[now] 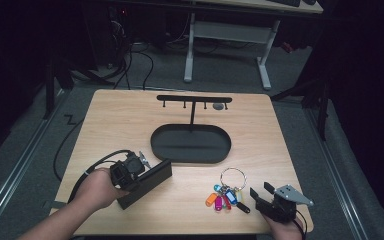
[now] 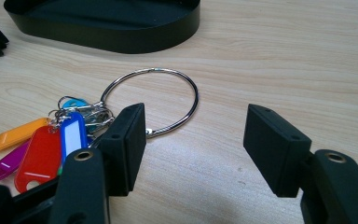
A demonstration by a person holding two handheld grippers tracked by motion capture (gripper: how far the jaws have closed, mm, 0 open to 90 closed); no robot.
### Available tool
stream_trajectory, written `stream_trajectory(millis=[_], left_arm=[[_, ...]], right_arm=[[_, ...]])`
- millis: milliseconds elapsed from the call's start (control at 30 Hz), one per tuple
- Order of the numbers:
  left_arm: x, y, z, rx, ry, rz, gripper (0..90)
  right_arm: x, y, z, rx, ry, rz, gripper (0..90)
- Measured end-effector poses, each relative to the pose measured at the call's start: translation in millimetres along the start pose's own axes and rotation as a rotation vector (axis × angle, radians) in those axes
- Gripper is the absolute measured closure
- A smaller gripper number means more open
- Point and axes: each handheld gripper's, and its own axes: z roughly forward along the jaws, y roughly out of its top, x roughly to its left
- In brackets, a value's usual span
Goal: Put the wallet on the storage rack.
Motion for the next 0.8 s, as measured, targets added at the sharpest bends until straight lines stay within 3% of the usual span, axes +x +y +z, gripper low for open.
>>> stream_trajectory(millis=[233, 333, 567, 800], left_arm=[[0.2, -1.0, 0.2, -0.009, 0.018, 0.015, 74.6], [-0.7, -1.4, -2.2, -0.007, 0.036, 0.039, 75.0], [4.2, -2.3, -21.8, -0.068, 0.058, 0.054, 75.4], [0.8, 4.9, -33.2, -0.105, 0.094, 0.125, 75.4]], right_arm=[[-0.9, 0.0, -0.6, -0.003, 0.001, 0.006, 39.6], [-0.8, 0.1, -1.0, -0.005, 0.003, 0.004, 39.6], [-0.3, 0.0, 0.0, -0.001, 0.002, 0.004, 39.6], [0.0, 0.2, -0.8, -0.002, 0.002, 0.002, 39.6]])
